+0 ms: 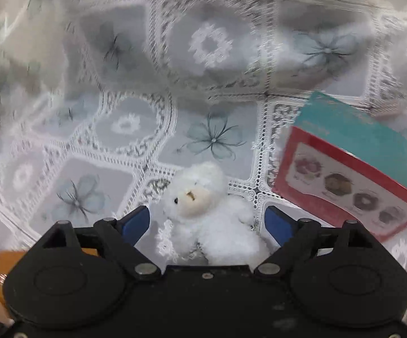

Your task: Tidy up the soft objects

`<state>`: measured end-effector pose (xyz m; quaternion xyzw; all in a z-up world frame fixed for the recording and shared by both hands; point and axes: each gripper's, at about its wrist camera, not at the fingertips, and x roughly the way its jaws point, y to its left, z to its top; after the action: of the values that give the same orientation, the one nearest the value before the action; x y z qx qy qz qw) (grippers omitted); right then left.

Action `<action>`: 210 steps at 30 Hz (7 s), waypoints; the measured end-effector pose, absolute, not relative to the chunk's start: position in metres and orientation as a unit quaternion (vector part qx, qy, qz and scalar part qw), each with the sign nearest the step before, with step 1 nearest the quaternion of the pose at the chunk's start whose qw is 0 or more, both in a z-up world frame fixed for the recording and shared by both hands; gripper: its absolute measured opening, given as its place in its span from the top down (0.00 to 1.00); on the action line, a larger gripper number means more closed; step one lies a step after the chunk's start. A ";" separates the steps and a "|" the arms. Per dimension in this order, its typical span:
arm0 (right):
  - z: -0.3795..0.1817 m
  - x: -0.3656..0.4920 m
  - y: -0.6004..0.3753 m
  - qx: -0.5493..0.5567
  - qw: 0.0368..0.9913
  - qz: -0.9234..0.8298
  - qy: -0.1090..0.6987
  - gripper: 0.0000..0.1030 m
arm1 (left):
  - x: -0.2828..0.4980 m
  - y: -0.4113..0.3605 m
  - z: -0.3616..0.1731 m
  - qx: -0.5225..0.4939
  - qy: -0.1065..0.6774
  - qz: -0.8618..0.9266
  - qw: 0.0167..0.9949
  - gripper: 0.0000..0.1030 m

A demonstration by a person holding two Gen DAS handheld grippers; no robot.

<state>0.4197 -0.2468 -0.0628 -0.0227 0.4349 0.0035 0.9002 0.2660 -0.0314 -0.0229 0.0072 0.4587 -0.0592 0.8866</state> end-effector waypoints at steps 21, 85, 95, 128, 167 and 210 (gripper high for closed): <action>0.032 0.365 -0.266 0.058 0.945 -0.011 0.321 0.69 | 0.223 -0.037 0.009 0.019 0.429 -0.089 0.899 0.53; 0.008 0.079 -0.201 0.099 0.840 0.043 0.532 0.53 | 0.127 -0.023 -0.021 0.074 0.505 -0.148 0.847 0.35; 0.009 0.062 -0.205 0.080 0.849 0.017 0.521 0.42 | 0.108 -0.027 -0.011 0.080 0.490 -0.132 0.858 0.27; 0.010 -0.034 -0.206 0.040 0.908 -0.082 0.410 0.01 | 0.020 -0.027 -0.006 0.069 0.425 -0.075 0.899 0.07; 0.006 -0.075 -0.209 0.056 0.899 -0.092 0.424 0.01 | -0.021 -0.017 -0.004 0.048 0.418 -0.068 0.905 0.07; 0.002 -0.075 -0.201 0.057 0.897 -0.088 0.430 0.01 | -0.023 -0.018 -0.006 0.049 0.424 -0.065 0.902 0.07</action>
<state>-0.0750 -0.2013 0.0016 0.0571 0.4302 -0.0882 0.8966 -0.0225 -0.0176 -0.0060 0.0490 0.4236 -0.0653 0.9022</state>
